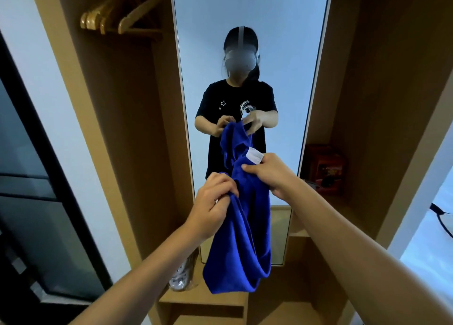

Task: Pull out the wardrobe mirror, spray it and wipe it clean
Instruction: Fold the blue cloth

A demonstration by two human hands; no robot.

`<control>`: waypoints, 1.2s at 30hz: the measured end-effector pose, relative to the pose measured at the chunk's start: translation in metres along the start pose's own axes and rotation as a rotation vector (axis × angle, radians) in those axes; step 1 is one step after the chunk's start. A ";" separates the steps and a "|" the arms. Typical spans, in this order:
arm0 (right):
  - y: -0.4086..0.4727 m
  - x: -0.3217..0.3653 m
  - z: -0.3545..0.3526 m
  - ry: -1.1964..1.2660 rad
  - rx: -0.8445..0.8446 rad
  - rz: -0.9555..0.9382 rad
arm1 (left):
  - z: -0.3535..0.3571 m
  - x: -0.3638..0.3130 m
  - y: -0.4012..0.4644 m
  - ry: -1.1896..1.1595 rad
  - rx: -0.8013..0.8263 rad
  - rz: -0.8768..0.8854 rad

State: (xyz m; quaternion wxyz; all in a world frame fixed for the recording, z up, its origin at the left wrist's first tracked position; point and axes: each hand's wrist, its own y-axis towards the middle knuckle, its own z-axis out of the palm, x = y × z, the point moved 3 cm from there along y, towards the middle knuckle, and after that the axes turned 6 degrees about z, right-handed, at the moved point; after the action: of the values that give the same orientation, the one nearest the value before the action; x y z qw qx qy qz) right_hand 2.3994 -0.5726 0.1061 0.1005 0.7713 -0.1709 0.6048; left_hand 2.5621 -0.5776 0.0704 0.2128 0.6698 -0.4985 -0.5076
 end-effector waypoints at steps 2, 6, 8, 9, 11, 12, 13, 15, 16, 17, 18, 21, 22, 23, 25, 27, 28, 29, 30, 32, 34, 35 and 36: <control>0.003 -0.004 -0.002 -0.091 -0.068 -0.008 | 0.000 0.005 -0.005 0.001 -0.040 -0.026; -0.007 -0.003 0.006 0.040 0.151 0.013 | 0.004 0.006 -0.007 0.095 -0.019 0.001; -0.019 0.000 0.013 0.126 0.362 0.049 | 0.009 0.003 -0.007 0.153 0.020 0.025; -0.025 0.001 0.013 0.141 0.447 0.058 | 0.011 0.000 -0.006 0.170 0.031 0.030; -0.030 -0.001 0.010 0.183 0.568 0.057 | 0.011 -0.002 -0.006 0.171 0.027 0.028; -0.030 -0.004 0.007 0.202 0.599 0.056 | 0.009 -0.001 -0.005 0.163 0.014 0.023; -0.031 -0.007 0.005 0.212 0.622 0.060 | 0.007 0.002 -0.004 0.146 -0.004 0.011; -0.030 -0.011 0.004 0.192 0.642 0.064 | 0.004 0.010 -0.004 0.090 -0.020 -0.067; -0.029 -0.014 0.005 0.173 0.637 0.056 | 0.003 0.012 -0.005 0.065 -0.013 -0.108; -0.030 -0.015 0.007 0.156 0.629 0.041 | 0.002 0.013 -0.005 0.045 0.008 -0.134; -0.029 -0.016 0.008 0.138 0.618 0.023 | 0.002 0.013 -0.006 0.027 0.042 -0.145; -0.027 -0.019 0.011 0.100 0.552 -0.013 | 0.002 0.013 -0.011 -0.008 0.130 -0.154; -0.025 -0.020 0.010 0.091 0.533 -0.028 | -0.001 0.017 -0.013 -0.020 0.121 -0.186; -0.024 -0.019 0.009 0.085 0.520 -0.044 | -0.005 0.019 -0.015 -0.049 0.089 -0.251; -0.024 -0.018 0.005 0.075 0.509 -0.077 | -0.015 0.028 -0.021 -0.141 0.026 -0.451; -0.024 -0.016 0.002 0.070 0.499 -0.112 | -0.020 0.034 -0.024 -0.263 0.063 -0.651; -0.024 -0.015 0.001 0.075 0.493 -0.138 | -0.020 0.035 -0.025 -0.338 0.110 -0.722; -0.025 -0.014 0.001 0.086 0.490 -0.165 | -0.019 0.036 -0.025 -0.413 0.159 -0.778; -0.025 -0.014 0.000 0.098 0.490 -0.191 | -0.018 0.037 -0.025 -0.471 0.194 -0.821; -0.026 -0.014 0.000 0.116 0.486 -0.235 | -0.020 0.041 -0.026 -0.497 0.224 -0.863; -0.026 -0.017 -0.001 0.106 0.467 -0.275 | -0.023 0.041 -0.025 -0.464 0.261 -0.865; -0.026 -0.018 -0.002 0.098 0.452 -0.291 | -0.025 0.040 -0.024 -0.443 0.281 -0.858; -0.026 -0.019 -0.003 0.087 0.433 -0.302 | -0.026 0.040 -0.023 -0.425 0.294 -0.855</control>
State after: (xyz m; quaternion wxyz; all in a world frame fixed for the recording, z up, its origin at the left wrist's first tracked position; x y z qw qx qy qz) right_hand 2.4031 -0.5447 0.0897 0.0293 0.7649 0.0841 0.6379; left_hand 2.5957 -0.6092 0.0436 -0.2173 0.7187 -0.2780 -0.5991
